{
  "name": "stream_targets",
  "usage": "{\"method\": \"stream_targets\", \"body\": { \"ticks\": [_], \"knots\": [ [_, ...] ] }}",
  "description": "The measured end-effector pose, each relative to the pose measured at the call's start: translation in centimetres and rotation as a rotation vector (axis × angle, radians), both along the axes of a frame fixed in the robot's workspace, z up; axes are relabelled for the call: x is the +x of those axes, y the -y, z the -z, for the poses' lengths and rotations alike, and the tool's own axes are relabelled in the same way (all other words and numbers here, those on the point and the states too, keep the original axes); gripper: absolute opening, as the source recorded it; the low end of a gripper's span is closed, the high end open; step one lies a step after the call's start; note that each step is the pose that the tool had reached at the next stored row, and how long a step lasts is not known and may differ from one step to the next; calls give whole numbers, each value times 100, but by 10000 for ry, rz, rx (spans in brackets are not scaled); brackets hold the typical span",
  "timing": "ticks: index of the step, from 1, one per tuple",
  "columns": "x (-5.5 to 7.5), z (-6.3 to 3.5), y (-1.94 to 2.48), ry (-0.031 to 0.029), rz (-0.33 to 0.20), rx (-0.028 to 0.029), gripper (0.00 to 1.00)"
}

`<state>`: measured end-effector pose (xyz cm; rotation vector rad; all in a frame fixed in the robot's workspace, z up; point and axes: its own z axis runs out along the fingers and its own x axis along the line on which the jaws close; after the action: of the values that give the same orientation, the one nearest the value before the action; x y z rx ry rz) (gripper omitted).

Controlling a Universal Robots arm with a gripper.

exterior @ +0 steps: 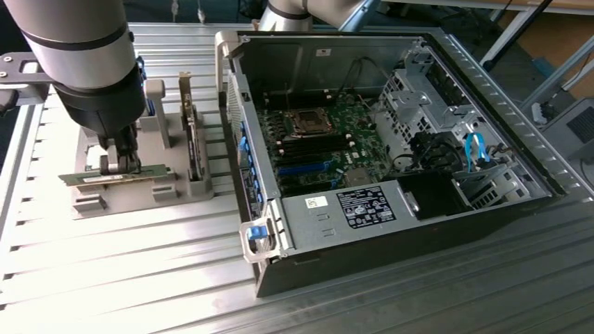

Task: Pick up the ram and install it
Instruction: 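Pick up the ram and move it above insertion slot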

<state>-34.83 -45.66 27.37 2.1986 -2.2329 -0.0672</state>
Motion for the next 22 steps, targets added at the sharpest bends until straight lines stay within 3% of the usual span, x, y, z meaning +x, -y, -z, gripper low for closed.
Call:
{"method": "stream_targets", "body": {
  "ticks": [14, 18, 22],
  "knots": [
    [15, -275, 0, -1, 0, -1, 12],
    [22, -445, 0, -1, 0, -1, 12],
    [24, -554, 0, 0, 0, 0, 12]
  ]
}}
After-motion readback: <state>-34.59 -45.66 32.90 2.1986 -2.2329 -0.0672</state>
